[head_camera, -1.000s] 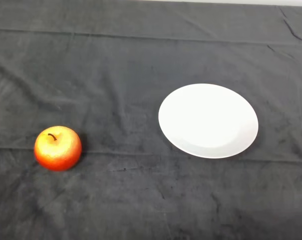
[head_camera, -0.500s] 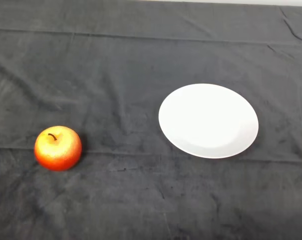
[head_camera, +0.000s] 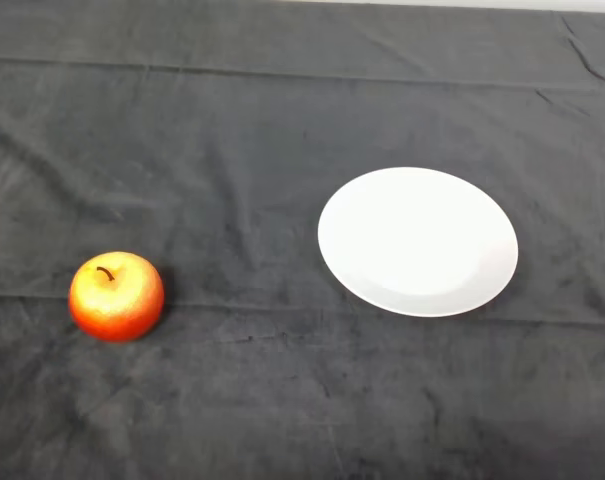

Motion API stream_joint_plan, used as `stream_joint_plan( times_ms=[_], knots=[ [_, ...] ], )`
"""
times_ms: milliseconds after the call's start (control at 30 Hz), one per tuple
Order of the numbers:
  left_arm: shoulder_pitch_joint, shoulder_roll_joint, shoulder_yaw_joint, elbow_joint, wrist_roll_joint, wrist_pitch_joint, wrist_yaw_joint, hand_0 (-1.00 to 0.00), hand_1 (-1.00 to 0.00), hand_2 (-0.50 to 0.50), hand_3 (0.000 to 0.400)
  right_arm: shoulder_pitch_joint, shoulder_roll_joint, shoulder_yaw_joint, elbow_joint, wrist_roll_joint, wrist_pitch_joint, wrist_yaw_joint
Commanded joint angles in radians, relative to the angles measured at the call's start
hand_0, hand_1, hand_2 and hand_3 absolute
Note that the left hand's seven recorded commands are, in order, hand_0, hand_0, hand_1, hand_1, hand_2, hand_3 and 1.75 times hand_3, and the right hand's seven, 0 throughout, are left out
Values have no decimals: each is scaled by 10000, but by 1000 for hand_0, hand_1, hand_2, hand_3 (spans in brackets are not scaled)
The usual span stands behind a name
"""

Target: Move the apple to the plate

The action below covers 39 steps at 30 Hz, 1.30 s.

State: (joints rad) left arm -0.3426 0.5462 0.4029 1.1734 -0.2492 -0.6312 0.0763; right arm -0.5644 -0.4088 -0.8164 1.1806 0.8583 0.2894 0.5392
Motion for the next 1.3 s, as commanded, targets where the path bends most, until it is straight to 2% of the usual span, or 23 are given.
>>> stream_joint_plan(
  times_ms=[33,500,833,1100,1300],
  knots=[
    [-316,-192,-186,320,244,-275,213,0,0,0,0,-327,-190,-313,213,-78,35,19],
    [-237,-529,-1406,-395,1811,-759,1059,0,0,0,0,-325,-184,-319,202,-86,36,15],
    [496,-826,-2252,-2629,2790,-273,1682,0,0,0,0,-315,-170,-319,170,-94,38,2],
    [1227,-921,-2696,-4744,3331,528,1921,0,0,0,0,-299,-149,-313,122,-101,40,-19],
    [1437,-1026,-2993,-5673,3669,1076,2024,0,0,0,0,-285,-133,-306,79,-108,42,-38]
  ],
)
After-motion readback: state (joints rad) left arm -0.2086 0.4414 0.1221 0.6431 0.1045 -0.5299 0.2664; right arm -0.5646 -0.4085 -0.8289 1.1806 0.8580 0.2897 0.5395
